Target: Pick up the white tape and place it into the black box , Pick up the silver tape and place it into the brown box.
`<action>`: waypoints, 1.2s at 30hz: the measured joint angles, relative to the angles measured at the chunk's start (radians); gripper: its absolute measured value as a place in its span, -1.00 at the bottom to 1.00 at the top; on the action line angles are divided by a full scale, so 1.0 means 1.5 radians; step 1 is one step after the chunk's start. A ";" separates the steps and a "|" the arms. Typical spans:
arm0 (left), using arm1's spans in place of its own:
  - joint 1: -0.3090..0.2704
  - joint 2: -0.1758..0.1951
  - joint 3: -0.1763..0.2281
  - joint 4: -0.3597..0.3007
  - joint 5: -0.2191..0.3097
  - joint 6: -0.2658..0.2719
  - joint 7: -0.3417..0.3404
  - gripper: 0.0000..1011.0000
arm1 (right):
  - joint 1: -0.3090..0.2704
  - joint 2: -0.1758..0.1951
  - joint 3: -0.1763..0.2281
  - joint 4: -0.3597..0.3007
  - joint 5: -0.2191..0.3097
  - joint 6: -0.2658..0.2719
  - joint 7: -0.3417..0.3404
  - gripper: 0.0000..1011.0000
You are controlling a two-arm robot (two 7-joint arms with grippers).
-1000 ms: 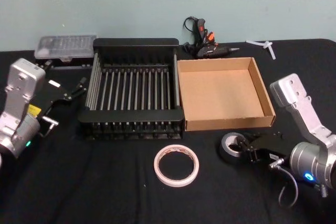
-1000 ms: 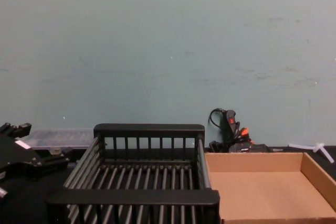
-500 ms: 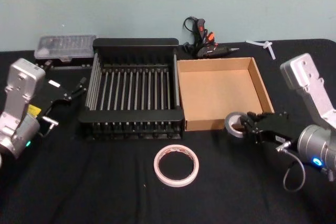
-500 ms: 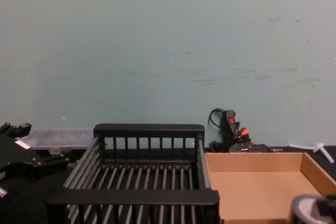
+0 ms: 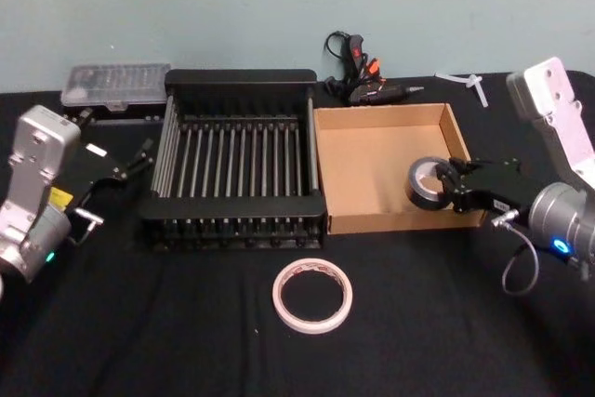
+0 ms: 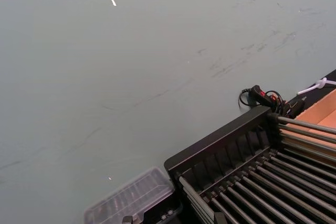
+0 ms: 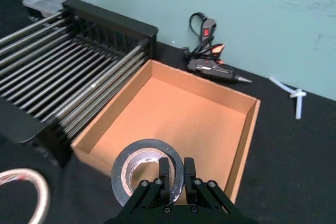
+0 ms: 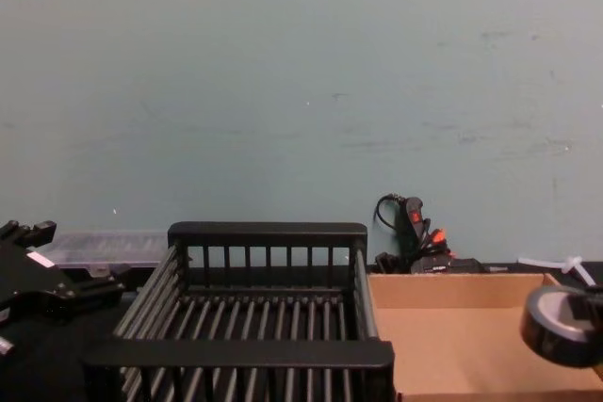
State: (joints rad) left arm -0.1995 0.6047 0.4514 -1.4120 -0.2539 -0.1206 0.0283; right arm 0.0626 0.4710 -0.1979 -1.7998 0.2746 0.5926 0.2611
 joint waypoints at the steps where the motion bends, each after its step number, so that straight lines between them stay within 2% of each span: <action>1: 0.000 0.000 0.000 0.000 0.000 0.000 0.000 0.98 | 0.012 -0.005 -0.003 0.014 -0.006 -0.004 0.000 -0.68; 8: 0.000 0.000 0.000 0.000 0.000 0.000 0.000 0.98 | 0.059 -0.025 -0.011 0.067 -0.025 -0.017 -0.002 -0.68; 14: 0.000 0.000 0.000 0.000 0.000 0.000 0.000 0.98 | 0.111 -0.051 -0.018 0.136 -0.047 -0.034 -0.006 -0.68; 17: 0.000 0.000 0.000 0.000 0.000 0.000 0.000 0.98 | 0.125 -0.059 -0.021 0.157 -0.054 -0.042 -0.006 -0.68; 26: 0.000 0.000 0.000 0.000 0.000 0.000 0.000 0.98 | 0.182 -0.097 -0.035 0.261 -0.090 -0.099 -0.016 -0.68; 30: 0.000 0.000 0.000 0.000 0.000 0.000 0.000 0.98 | 0.196 -0.110 -0.041 0.293 -0.102 -0.122 -0.021 -0.68; 33: 0.000 0.000 0.000 0.000 0.000 0.000 0.000 0.98 | 0.210 -0.123 -0.047 0.333 -0.118 -0.154 -0.024 -0.68; 36: 0.000 0.000 0.000 0.000 0.000 0.000 0.000 0.98 | 0.216 -0.129 -0.050 0.351 -0.124 -0.166 -0.024 -0.68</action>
State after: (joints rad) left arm -0.1995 0.6047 0.4514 -1.4120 -0.2539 -0.1205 0.0283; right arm 0.3864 0.2775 -0.2722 -1.2732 0.0883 0.3436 0.2248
